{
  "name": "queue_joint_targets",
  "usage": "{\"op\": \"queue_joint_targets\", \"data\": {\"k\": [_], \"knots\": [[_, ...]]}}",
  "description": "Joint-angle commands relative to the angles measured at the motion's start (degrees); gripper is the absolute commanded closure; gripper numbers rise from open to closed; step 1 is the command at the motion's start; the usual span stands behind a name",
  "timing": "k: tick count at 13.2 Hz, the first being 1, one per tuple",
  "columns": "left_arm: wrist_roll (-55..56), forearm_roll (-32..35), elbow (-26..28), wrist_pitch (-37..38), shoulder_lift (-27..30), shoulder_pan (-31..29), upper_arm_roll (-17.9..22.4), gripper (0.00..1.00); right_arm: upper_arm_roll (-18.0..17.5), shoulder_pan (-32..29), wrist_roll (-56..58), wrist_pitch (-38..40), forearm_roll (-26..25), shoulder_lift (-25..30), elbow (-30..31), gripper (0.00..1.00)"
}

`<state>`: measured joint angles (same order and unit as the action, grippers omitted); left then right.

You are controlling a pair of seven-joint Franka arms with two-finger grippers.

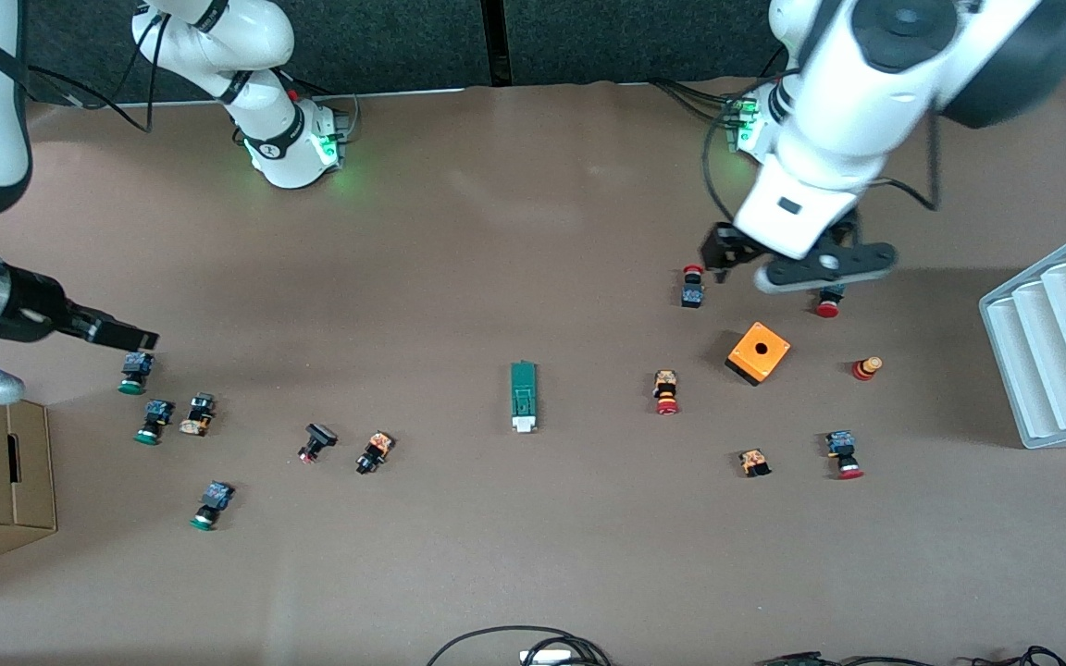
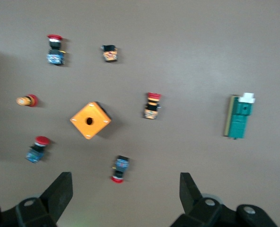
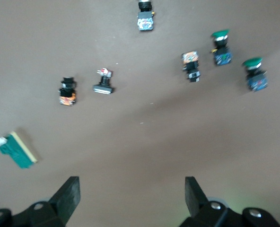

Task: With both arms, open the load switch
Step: 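Move the left gripper over the green switch while the right gripper approaches it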

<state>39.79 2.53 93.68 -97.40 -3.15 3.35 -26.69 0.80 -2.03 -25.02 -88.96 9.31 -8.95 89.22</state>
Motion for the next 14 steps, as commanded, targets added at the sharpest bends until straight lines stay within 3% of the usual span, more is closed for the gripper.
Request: {"op": "queue_joint_targets", "data": {"k": [1,8,11,14], "knots": [[9.7,2.0,-0.8,-3.4,-2.2,-0.4,-4.9,0.00,-0.1,0.4,-7.6,2.5,4.7,-4.1,-5.5,0.00],[37.6,22.8,-0.4,-9.3,-12.2,-0.3,-20.8,0.00,-0.2,3.4,-29.8,0.2,16.1,-10.8,-11.2,0.00],[49.5,35.2,-0.4,-10.1,-17.8,6.7,-21.8,0.00,-0.2,4.4,-38.4,-1.0,20.6,-13.8,-14.1,0.00],[55.9,47.3,-0.4,-11.5,-23.8,11.2,-21.8,0.00,-0.2,6.8,-44.0,-3.4,21.5,-15.0,-14.3,0.00]]}}
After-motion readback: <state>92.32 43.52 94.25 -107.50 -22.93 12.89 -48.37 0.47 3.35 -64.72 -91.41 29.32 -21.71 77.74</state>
